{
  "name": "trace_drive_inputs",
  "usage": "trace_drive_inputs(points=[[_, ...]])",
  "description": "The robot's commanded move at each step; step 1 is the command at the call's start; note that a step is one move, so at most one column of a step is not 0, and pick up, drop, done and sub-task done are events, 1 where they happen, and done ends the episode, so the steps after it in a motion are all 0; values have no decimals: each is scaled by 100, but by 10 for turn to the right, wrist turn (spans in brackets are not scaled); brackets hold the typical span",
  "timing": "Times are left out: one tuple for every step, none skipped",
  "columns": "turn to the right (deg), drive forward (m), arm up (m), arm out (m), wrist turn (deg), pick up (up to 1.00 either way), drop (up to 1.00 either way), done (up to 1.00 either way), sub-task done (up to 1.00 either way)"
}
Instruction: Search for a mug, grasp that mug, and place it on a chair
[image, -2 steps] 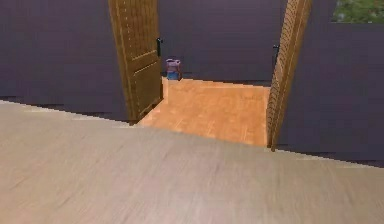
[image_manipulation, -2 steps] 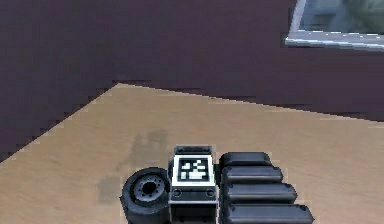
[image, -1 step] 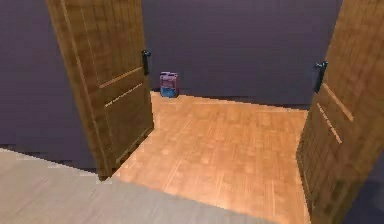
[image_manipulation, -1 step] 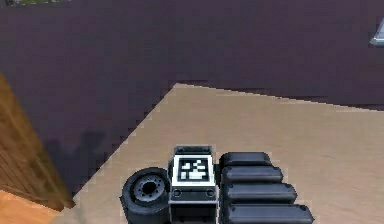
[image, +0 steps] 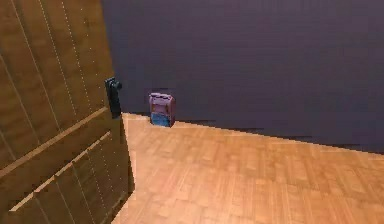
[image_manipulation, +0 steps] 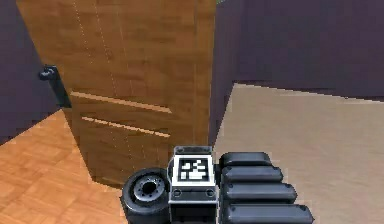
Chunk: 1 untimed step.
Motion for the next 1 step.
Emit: trace_drive_inputs(points=[[0, 100, 0, 0, 0, 0, 0, 0, 0]])
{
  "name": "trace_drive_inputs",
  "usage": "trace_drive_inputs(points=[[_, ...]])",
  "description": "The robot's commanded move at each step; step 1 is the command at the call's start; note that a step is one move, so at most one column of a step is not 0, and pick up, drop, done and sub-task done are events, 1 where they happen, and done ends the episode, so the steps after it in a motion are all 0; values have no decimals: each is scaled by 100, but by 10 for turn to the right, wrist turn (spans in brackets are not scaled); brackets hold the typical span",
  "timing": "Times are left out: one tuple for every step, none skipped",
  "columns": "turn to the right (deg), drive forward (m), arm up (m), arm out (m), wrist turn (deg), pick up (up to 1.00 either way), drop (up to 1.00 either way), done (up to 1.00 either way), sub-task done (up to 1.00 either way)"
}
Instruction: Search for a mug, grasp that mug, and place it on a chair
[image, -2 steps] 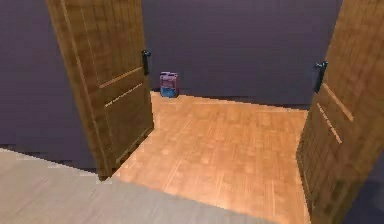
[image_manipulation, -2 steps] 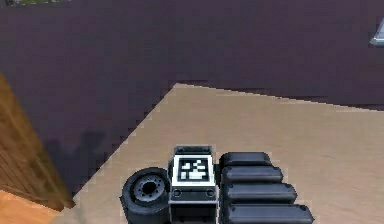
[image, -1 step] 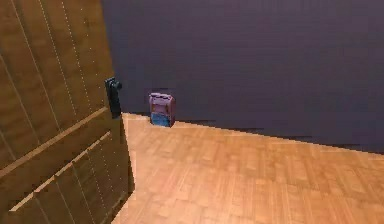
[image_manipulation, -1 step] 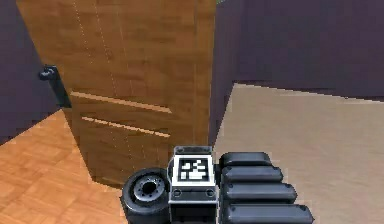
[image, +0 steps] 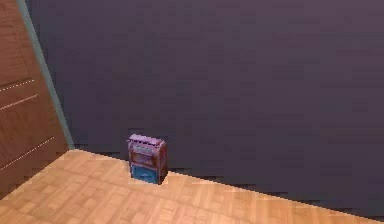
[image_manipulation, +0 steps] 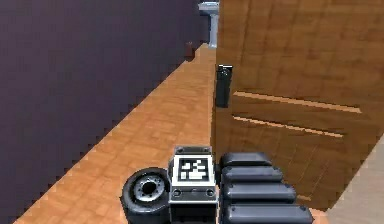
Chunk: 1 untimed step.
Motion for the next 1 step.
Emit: trace_drive_inputs(points=[[0, 35, 0, 0, 0, 0, 0, 0, 0]])
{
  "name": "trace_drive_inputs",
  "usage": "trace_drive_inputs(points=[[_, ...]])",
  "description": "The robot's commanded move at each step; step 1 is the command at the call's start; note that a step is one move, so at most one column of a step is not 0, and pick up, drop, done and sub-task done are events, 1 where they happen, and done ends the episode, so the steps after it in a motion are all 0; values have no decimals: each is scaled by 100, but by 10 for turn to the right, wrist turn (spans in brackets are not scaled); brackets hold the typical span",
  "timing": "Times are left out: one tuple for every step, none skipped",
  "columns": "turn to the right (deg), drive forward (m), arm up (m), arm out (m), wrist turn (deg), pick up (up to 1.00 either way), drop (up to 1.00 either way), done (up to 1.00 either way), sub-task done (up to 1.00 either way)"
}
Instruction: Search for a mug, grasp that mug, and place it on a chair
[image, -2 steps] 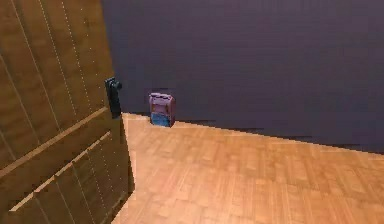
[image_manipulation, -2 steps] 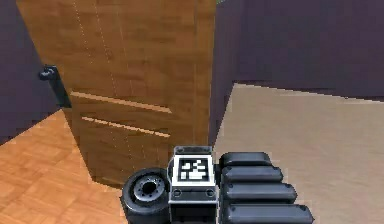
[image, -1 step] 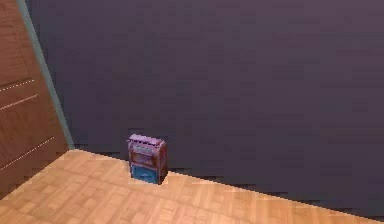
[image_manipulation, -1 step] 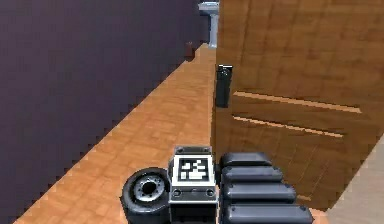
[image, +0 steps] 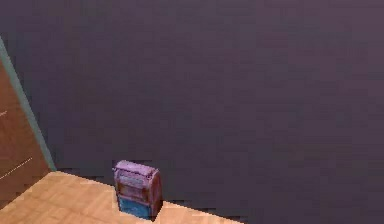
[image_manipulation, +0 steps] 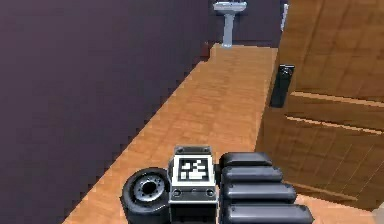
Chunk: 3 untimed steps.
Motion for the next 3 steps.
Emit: trace_drive_inputs(points=[[-360, 0, 0, 0, 0, 0, 0, 0, 0], [0, 95, 0, 0, 0, 0, 0, 0, 0], [-450, 0, 0, 0, 0, 0, 0, 0, 0]])
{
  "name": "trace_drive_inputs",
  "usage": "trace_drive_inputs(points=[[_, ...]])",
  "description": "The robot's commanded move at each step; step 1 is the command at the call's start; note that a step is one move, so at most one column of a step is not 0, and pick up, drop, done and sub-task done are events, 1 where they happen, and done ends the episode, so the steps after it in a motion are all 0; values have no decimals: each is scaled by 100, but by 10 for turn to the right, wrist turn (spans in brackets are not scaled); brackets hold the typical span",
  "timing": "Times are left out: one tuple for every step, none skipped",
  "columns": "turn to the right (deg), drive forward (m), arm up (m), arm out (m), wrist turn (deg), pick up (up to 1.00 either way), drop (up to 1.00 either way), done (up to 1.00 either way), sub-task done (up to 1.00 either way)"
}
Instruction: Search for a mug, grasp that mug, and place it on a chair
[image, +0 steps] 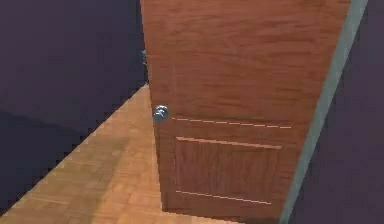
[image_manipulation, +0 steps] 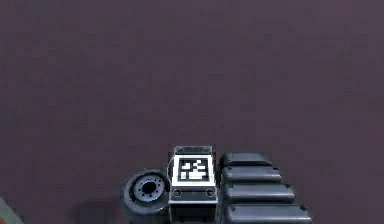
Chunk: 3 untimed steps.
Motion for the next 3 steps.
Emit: trace_drive_inputs(points=[[-390, 0, 0, 0, 0, 0, 0, 0, 0], [0, 100, 0, 0, 0, 0, 0, 0, 0], [-60, 0, 0, 0, 0, 0, 0, 0, 0]])
